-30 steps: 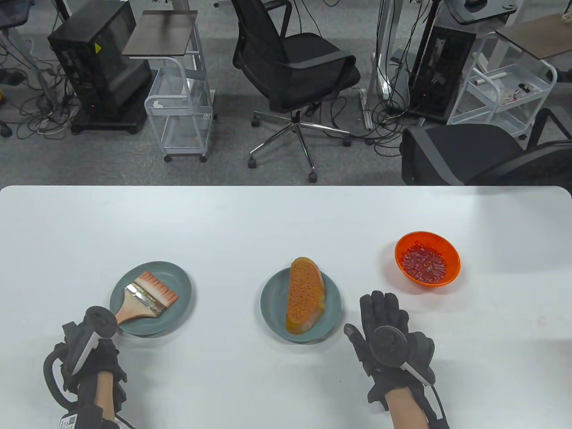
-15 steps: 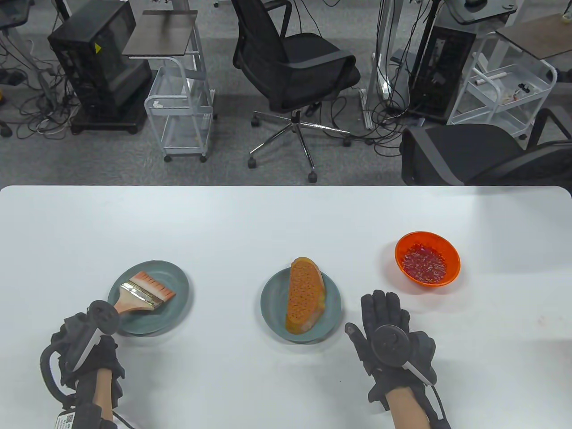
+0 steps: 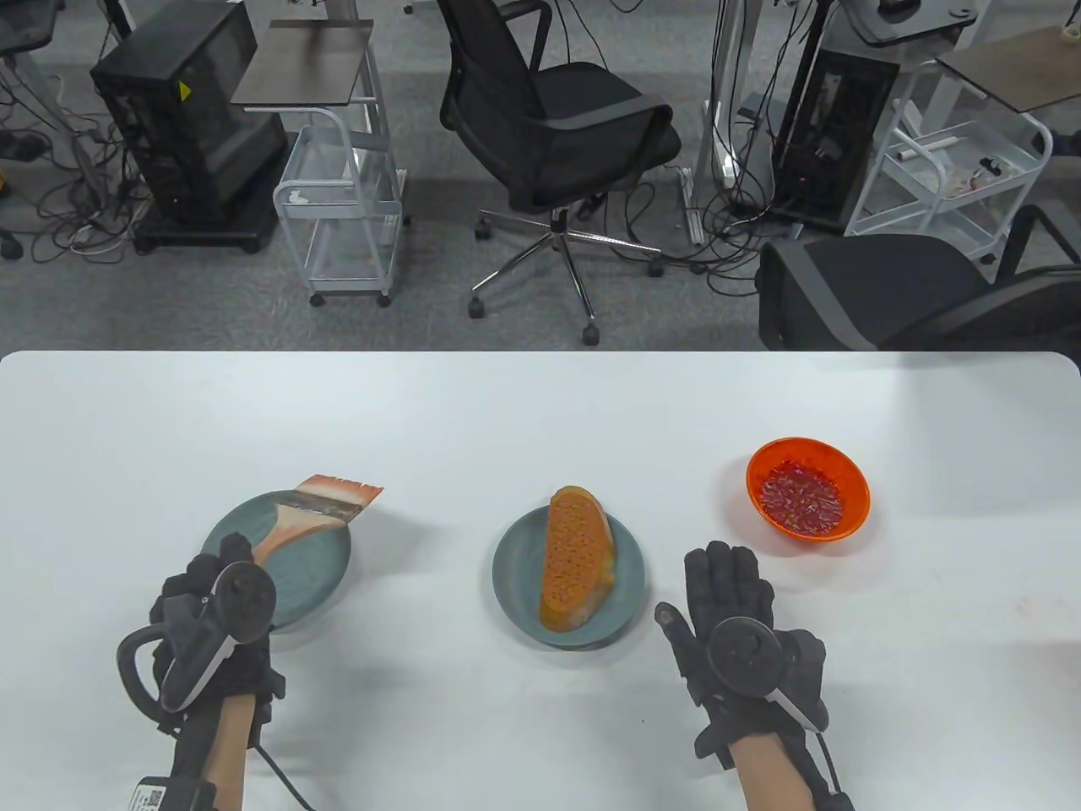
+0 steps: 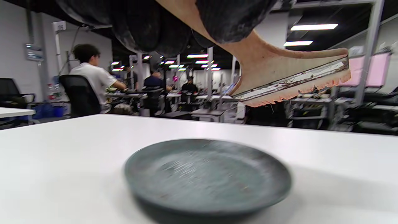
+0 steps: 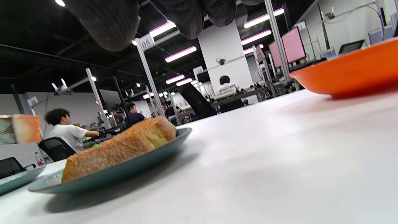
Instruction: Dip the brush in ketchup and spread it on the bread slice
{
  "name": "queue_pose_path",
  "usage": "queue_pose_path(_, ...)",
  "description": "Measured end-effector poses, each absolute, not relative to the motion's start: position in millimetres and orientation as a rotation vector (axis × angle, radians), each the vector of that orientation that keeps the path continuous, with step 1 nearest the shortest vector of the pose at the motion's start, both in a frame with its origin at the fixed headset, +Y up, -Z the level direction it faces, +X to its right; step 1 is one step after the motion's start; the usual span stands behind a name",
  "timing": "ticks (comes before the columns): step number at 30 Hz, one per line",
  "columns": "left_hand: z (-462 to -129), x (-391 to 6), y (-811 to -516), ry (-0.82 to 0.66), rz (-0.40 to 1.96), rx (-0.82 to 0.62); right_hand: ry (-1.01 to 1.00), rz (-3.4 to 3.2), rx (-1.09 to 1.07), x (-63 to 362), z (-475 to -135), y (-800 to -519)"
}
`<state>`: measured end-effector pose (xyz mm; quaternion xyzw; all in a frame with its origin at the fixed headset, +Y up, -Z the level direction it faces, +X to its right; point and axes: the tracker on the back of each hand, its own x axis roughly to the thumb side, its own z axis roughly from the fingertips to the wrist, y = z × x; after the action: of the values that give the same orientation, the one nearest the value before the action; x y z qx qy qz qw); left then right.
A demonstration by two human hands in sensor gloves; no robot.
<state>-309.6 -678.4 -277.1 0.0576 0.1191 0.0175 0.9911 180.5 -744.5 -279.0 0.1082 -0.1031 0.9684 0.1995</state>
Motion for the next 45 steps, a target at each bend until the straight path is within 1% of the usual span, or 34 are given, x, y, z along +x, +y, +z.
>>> queue_pose_path(3, -273.5, -274.1, -665.9, 0.132, 0.053, 0.213, -0.403, 2.683, 0.376, 172.1, -273.9, -736.1)
queue_pose_path(7, -266.2, -224.1, -656.7, 0.005, 0.063, 0.289, -0.552, 2.655, 0.465, 159.8, -265.9, -725.7)
queue_pose_path(13, -245.2, -140.7, -658.4, -0.107, 0.15, 0.309, -0.815, 2.604, 0.647, 139.5, -247.8, -708.6)
queue_pose_path(15, -239.1, -117.0, -660.9, -0.155, 0.139, 0.323, -0.916, 2.593, 0.723, 132.1, -240.7, -703.2)
queue_pose_path(18, -231.6, -84.1, -665.9, -0.214, 0.086, 0.338, -0.975, 2.638, 0.813, 120.0, -232.4, -697.7)
queue_pose_path(21, -227.8, -63.3, -672.3, -0.255, 0.097, 0.341, -0.913, 2.686, 0.827, 112.1, -231.4, -697.9)
queue_pose_path(25, -221.2, -44.3, -678.7, -0.323, 0.098, 0.365, -0.798, 2.788, 0.787, 106.7, -235.1, -704.6)
queue_pose_path(28, -216.9, -37.3, -680.4, -0.345, 0.058, 0.386, -0.783, 2.839, 0.794, 105.3, -237.4, -707.4)
queue_pose_path(30, -214.7, -34.0, -682.1, -0.372, 0.05, 0.403, -0.722, 2.844, 0.769, 105.8, -239.1, -708.0)
queue_pose_path(33, -207.5, -27.3, -682.3, -0.432, 0.031, 0.434, -0.774, 2.835, 0.727, 105.8, -239.3, -707.5)
queue_pose_path(36, -204.0, -26.3, -679.7, -0.453, 0.014, 0.447, -0.82, 2.865, 0.731, 105.1, -237.1, -705.6)
queue_pose_path(39, -204.0, -30.2, -677.6, -0.483, 0.046, 0.459, -0.836, 2.903, 0.738, 104.5, -236.2, -705.0)
queue_pose_path(43, -202.4, -40.6, -669.0, -0.447, 0.106, 0.452, -0.936, 2.909, 0.699, 104.7, -235.8, -701.0)
queue_pose_path(45, -201.4, -49.7, -662.8, -0.422, 0.13, 0.464, -0.929, 2.897, 0.662, 109.5, -237.7, -699.6)
